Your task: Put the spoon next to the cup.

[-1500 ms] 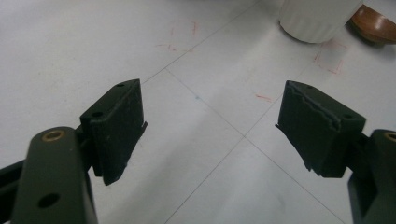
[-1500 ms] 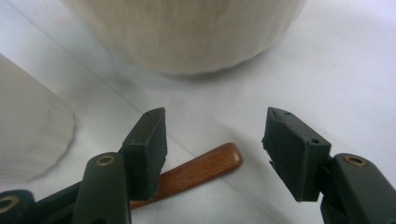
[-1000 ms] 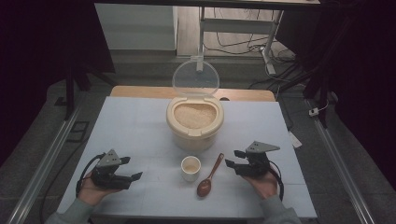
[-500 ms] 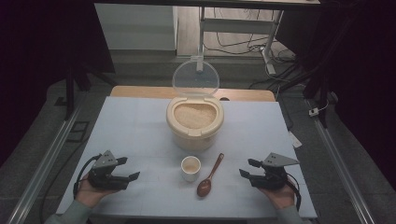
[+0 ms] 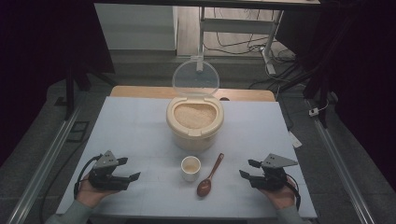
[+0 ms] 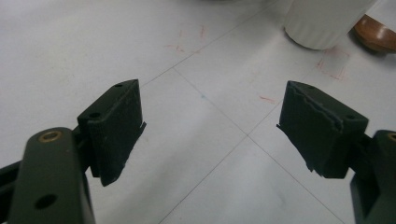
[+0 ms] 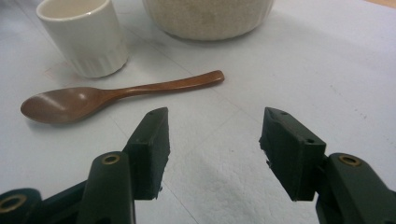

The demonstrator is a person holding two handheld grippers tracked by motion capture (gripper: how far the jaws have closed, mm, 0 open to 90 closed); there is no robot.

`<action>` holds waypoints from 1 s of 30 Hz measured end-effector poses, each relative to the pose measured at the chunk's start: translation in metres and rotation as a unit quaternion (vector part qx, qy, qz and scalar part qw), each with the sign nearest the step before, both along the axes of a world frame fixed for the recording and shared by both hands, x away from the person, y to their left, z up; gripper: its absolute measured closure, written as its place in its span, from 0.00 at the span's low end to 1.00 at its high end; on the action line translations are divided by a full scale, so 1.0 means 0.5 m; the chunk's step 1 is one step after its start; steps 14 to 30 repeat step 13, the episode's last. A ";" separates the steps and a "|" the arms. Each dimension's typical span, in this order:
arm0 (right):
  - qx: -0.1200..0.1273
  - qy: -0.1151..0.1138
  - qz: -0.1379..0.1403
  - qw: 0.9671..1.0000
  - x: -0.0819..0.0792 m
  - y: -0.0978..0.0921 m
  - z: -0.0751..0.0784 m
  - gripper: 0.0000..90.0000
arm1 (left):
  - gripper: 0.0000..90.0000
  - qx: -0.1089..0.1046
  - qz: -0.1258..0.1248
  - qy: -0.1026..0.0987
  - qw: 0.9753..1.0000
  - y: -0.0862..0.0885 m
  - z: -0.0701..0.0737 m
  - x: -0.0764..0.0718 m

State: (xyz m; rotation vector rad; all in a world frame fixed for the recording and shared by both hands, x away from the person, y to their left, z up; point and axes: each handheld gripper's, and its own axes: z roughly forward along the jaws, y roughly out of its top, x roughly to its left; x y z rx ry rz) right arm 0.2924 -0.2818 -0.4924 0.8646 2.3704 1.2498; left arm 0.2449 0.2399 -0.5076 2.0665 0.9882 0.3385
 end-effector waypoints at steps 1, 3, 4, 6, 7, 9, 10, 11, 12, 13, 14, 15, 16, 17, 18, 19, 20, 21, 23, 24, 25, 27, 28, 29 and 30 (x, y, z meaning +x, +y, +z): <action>0.000 -0.001 0.000 1.000 0.000 -0.001 0.001 0.46 | 0.24 0.000 0.000 0.000 1.000 0.000 0.000 0.000; 0.003 -0.003 0.001 1.000 0.000 -0.001 0.001 0.47 | 0.24 -0.001 0.000 0.001 1.000 0.000 -0.001 0.000; 0.003 -0.004 0.001 1.000 0.000 -0.001 0.002 0.47 | 0.24 -0.001 0.000 0.002 1.000 -0.001 -0.001 0.000; -0.001 -0.006 0.000 1.000 -0.001 -0.002 0.004 0.47 | 0.23 -0.001 0.000 0.003 1.000 -0.001 -0.002 0.000; -0.001 -0.006 0.000 1.000 -0.001 -0.002 0.004 0.47 | 0.24 -0.001 -0.001 0.003 1.000 -0.001 -0.002 0.001; 0.001 -0.006 0.002 1.000 -0.001 -0.003 0.005 0.47 | 0.23 0.000 -0.002 0.003 1.000 -0.001 -0.002 0.001; -0.001 -0.007 0.000 1.000 -0.001 -0.003 0.005 0.47 | 0.23 0.000 -0.002 0.004 1.000 -0.001 -0.002 0.001; -0.001 -0.007 0.001 1.000 -0.001 -0.003 0.006 0.47 | 0.23 0.000 -0.002 0.004 1.000 -0.001 -0.002 0.001; 0.001 -0.007 0.002 1.000 -0.001 -0.003 0.006 0.47 | 0.23 0.000 -0.002 0.004 1.000 -0.001 -0.002 0.001; 0.001 -0.007 0.003 1.000 -0.002 -0.003 0.006 0.47 | 0.23 0.000 -0.002 0.004 1.000 -0.002 -0.002 0.001; 0.001 -0.007 0.003 1.000 -0.002 -0.003 0.006 0.47 | 0.23 0.000 -0.002 0.004 1.000 -0.002 -0.002 0.001; 0.001 -0.007 0.003 1.000 -0.002 -0.003 0.006 0.47 | 0.23 0.000 -0.002 0.004 1.000 -0.002 -0.002 0.001; 0.001 -0.007 0.003 1.000 -0.002 -0.003 0.006 0.47 | 0.23 0.000 -0.002 0.004 1.000 -0.002 -0.002 0.001; 0.001 -0.007 0.003 1.000 -0.002 -0.003 0.006 0.47 | 0.23 0.000 -0.002 0.004 1.000 -0.002 -0.002 0.001; 0.001 -0.007 0.003 1.000 -0.002 -0.003 0.006 0.47 | 0.23 0.000 -0.002 0.004 1.000 -0.002 -0.002 0.001; 0.001 -0.007 0.003 1.000 -0.002 -0.003 0.006 0.47 | 0.23 0.000 -0.002 0.004 1.000 -0.002 -0.002 0.001; 0.001 -0.007 0.003 1.000 -0.002 -0.003 0.006 0.47 | 0.23 0.000 -0.002 0.004 1.000 -0.002 -0.002 0.001; 0.001 -0.007 0.003 1.000 -0.002 -0.003 0.006 0.47 | 0.23 0.000 -0.002 0.004 1.000 -0.002 -0.002 0.001; 0.001 -0.007 0.003 1.000 -0.002 -0.003 0.006 0.47 | 0.23 0.000 -0.002 0.004 1.000 -0.002 -0.002 0.001; 0.001 -0.007 0.003 1.000 -0.002 -0.003 0.006 0.47 | 0.23 0.000 -0.002 0.004 1.000 -0.002 -0.002 0.001; 0.001 -0.007 0.003 1.000 -0.002 -0.003 0.006 0.47 | 0.23 0.000 -0.002 0.004 1.000 -0.002 -0.002 0.001; 0.001 -0.007 0.003 1.000 -0.002 -0.003 0.006 0.47 | 0.23 0.000 -0.002 0.004 1.000 -0.002 -0.002 0.001; 0.001 -0.007 0.003 1.000 -0.002 -0.003 0.006 0.47 | 0.23 0.000 -0.002 0.004 1.000 -0.002 -0.002 0.001; 0.001 -0.007 0.003 1.000 -0.002 -0.003 0.006 0.47 | 0.23 0.000 -0.002 0.004 1.000 -0.002 -0.002 0.001; 0.001 -0.007 0.003 1.000 -0.002 -0.003 0.006 0.47 | 0.23 0.000 -0.002 0.004 1.000 -0.002 -0.002 0.001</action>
